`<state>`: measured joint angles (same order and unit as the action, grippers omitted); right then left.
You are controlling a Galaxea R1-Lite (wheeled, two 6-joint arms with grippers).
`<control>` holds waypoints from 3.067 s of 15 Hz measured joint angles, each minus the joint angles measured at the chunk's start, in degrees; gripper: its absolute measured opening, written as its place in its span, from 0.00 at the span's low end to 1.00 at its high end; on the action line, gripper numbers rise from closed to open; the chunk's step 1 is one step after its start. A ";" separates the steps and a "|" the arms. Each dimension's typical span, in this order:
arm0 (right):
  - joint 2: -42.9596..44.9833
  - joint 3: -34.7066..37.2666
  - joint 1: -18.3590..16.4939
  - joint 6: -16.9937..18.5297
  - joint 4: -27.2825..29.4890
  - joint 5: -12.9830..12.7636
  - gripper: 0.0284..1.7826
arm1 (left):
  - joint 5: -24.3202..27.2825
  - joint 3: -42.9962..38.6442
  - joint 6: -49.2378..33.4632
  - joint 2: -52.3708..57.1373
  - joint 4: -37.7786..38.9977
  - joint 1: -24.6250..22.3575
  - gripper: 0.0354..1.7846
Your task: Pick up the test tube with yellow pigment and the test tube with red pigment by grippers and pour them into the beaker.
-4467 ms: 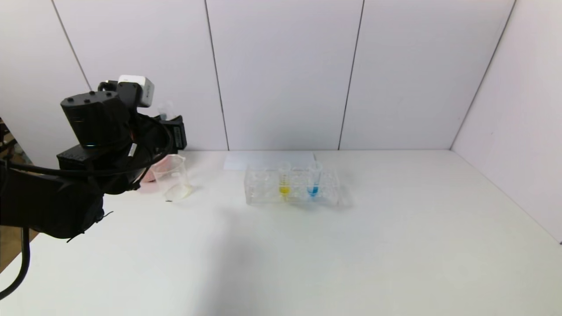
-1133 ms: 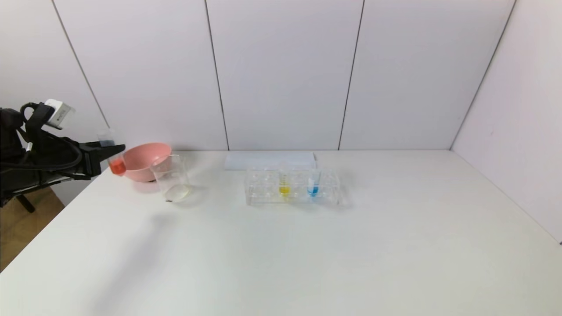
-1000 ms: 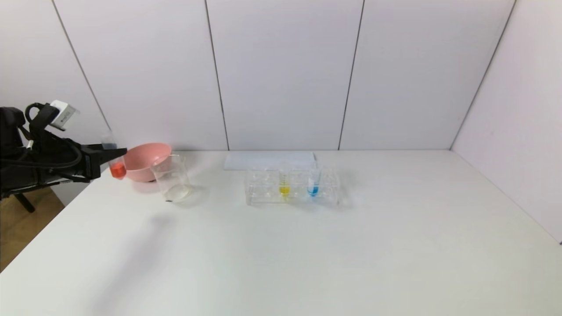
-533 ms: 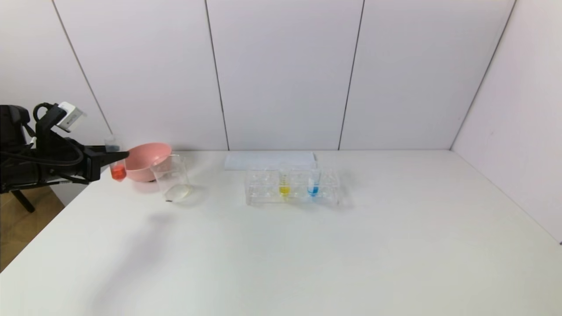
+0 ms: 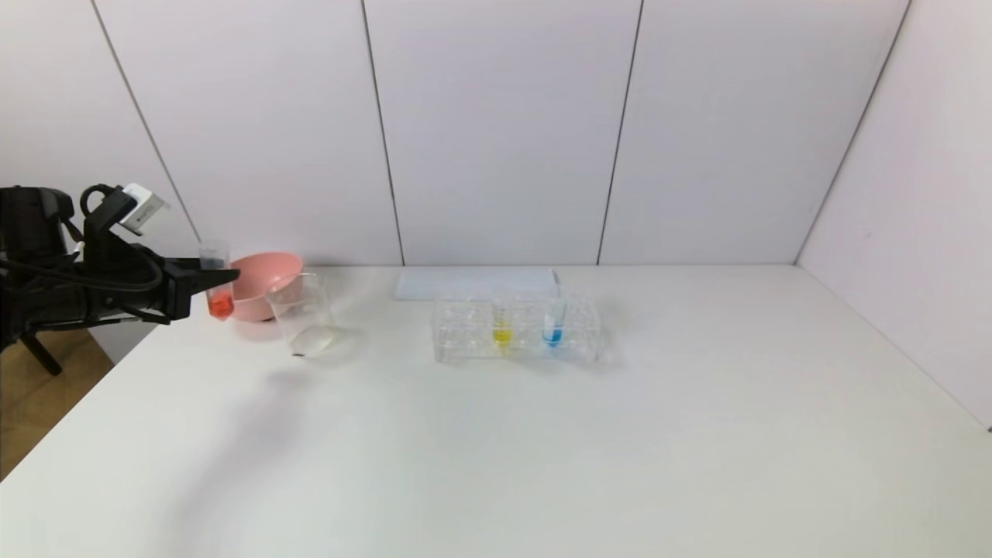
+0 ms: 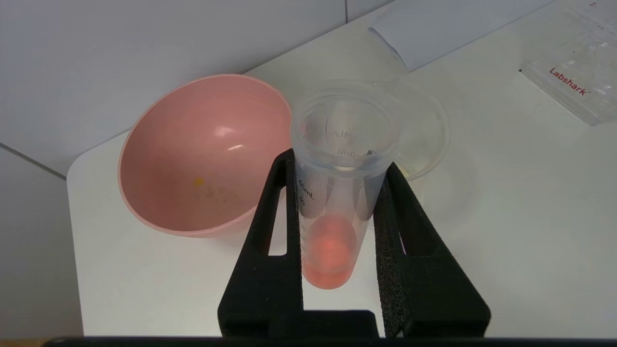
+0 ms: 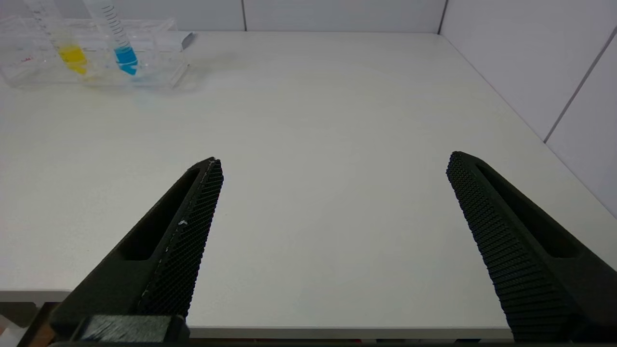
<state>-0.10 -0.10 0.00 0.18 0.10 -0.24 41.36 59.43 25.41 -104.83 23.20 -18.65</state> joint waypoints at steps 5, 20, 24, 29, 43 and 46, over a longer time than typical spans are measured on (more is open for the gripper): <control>0.00 0.00 0.00 0.00 0.00 0.00 0.95 | -0.66 6.75 8.39 -0.82 -13.49 0.61 0.23; 0.00 0.02 0.00 0.00 0.00 0.02 0.95 | -1.73 22.69 31.27 -4.84 -37.00 0.66 0.23; -0.01 0.02 0.00 0.00 0.00 0.02 0.95 | -3.06 27.01 36.56 -6.06 -41.76 0.68 0.23; 0.00 0.02 0.00 0.00 0.00 0.00 0.95 | -3.77 29.35 40.14 -6.61 -43.78 0.68 0.23; 0.00 0.00 0.00 0.00 0.00 -0.02 0.95 | -11.04 39.80 50.36 -9.29 -57.06 2.91 0.23; 0.00 0.00 0.00 0.00 0.00 -0.02 0.95 | -13.39 41.14 50.58 -9.40 -57.84 4.07 0.23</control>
<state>-0.10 -0.10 0.00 0.18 0.10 -0.27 27.98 100.57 75.98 -114.23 -34.65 -14.58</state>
